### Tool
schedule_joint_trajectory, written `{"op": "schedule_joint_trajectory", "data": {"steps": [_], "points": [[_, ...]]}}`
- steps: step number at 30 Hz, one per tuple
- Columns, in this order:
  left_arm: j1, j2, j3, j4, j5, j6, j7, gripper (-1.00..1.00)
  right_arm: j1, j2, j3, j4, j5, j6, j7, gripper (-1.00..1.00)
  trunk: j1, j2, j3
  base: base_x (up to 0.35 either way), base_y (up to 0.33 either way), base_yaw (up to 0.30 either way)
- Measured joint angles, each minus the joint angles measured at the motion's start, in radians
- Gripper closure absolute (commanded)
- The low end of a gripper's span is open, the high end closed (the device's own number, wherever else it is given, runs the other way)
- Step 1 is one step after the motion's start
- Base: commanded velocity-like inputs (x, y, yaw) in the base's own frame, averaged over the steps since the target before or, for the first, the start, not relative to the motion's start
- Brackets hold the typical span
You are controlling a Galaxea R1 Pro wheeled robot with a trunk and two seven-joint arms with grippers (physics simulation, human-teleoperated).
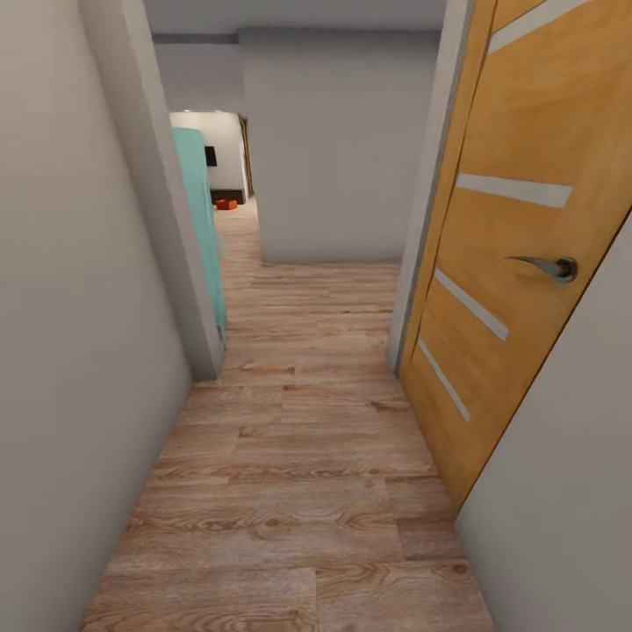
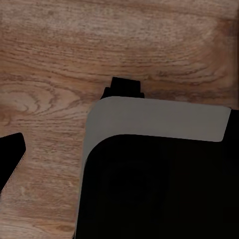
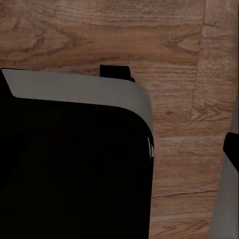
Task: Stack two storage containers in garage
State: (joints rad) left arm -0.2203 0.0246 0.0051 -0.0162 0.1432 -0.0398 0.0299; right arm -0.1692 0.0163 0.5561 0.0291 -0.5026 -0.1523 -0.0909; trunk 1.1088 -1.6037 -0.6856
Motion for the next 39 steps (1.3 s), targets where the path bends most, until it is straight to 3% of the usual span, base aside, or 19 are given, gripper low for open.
{"op": "schedule_joint_trajectory", "data": {"steps": [39], "points": [[0.000, 0.000, 0.001, 0.000, 0.000, 0.001, 0.000, -1.00, 0.000, -0.002, 0.000, 0.000, 0.002, 0.001, 0.017, -1.00, 0.000, 0.000, 0.000, 0.322, 0.000, 0.000]]}}
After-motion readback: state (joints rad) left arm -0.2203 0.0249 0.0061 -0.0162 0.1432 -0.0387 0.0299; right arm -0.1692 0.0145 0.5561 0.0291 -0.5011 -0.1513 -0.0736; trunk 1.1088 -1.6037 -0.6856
